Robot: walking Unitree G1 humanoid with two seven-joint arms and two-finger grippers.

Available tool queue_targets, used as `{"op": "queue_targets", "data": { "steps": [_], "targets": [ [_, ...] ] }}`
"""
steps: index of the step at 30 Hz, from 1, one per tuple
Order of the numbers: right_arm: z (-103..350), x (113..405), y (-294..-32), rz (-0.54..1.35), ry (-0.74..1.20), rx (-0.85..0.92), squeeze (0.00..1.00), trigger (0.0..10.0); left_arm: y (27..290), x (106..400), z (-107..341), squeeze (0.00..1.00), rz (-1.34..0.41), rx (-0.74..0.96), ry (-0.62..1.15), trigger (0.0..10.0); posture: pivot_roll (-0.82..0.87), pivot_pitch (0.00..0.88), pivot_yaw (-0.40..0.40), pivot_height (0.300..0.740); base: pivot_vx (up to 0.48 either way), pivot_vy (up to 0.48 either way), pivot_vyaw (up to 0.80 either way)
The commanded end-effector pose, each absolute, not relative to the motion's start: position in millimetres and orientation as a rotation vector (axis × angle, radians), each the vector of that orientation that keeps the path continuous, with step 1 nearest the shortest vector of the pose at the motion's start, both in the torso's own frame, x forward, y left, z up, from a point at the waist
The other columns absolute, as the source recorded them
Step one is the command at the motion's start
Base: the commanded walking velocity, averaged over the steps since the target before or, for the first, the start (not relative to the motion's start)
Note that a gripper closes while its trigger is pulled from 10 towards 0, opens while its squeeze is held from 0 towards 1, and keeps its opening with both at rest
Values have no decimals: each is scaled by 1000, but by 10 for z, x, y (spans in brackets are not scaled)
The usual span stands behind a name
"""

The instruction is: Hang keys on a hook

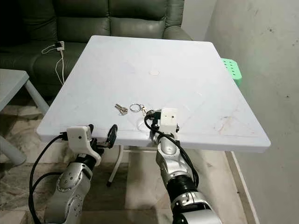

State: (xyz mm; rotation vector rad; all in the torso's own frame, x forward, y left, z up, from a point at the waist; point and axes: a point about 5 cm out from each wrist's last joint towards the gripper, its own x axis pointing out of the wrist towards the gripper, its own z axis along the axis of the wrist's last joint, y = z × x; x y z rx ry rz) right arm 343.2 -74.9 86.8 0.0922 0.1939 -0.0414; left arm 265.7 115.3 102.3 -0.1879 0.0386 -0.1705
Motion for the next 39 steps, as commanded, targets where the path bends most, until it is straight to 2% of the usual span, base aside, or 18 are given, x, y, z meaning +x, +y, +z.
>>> {"op": "queue_targets", "data": {
  "steps": [1,39],
  "targets": [
    [961,3463,-567,-13,181,125,0,0,1087,2636,1048,0,-184,-211,36,10000,97,79,-103,740,0,0,0],
    [909,3459,-628,-43,173,81,0,0,1067,2646,1056,0,-188,-225,38,10000,96,76,-100,740,0,0,0]
  ]
}}
